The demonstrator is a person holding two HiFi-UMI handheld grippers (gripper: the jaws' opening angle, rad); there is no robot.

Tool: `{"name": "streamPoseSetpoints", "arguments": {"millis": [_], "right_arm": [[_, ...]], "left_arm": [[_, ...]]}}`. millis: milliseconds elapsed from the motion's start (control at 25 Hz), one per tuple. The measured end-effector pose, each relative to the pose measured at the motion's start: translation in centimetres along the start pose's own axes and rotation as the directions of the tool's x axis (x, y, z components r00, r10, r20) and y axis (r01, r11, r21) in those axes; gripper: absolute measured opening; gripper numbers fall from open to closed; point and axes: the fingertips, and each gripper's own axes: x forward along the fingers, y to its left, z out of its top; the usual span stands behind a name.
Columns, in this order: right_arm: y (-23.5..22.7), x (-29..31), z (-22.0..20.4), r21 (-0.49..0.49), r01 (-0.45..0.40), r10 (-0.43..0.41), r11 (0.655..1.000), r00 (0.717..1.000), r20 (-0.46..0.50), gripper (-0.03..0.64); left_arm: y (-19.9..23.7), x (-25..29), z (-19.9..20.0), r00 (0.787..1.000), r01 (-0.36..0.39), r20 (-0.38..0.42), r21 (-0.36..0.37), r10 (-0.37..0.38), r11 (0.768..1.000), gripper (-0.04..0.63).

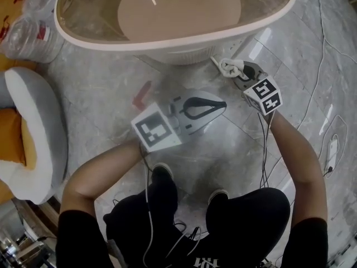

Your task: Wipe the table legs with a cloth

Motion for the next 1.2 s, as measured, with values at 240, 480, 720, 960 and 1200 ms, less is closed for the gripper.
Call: {"name": "streamPoseSetpoints", "arguments": {"millis": [240,480,720,960,1200], "right_arm": [[0.4,0.8,-2.4,0.016,-0.011,0.013,1.000,0.993,-0.115,0.089],[0.6,-3.0,1.5,0.038,-0.005,0.004,0.999,1.000,0.023,0.089],[-0.8,-11.3,13.7,-0.051,0.062,-0.043,0.997,0.952,0.303,0.089],[-0.8,-14.6,19.7,-0.182,0.193,-0.094,0.964,0.891,0.445,0.089],[-0.3,-12.7,17.9,-0.228,0.153,-0.057,0.962,0.924,0.378,0.087]], "left_arm": [[-1.2,0.9,-2.4,1.000,0.020,-0.014,-0.010,-0.020,1.000,0.005],[-3.3,1.3,-2.2,0.997,0.077,-0.010,0.024,-0.077,0.997,0.005],[-2.2,0.5,-0.2,0.998,0.054,0.034,-0.001,-0.054,0.999,0.005],[-1.9,0.8,-0.7,0.997,0.077,0.018,0.025,-0.078,0.997,0.005],[-2.9,1.6,0.4,0.994,0.109,0.010,0.019,-0.109,0.994,0.005]]}}
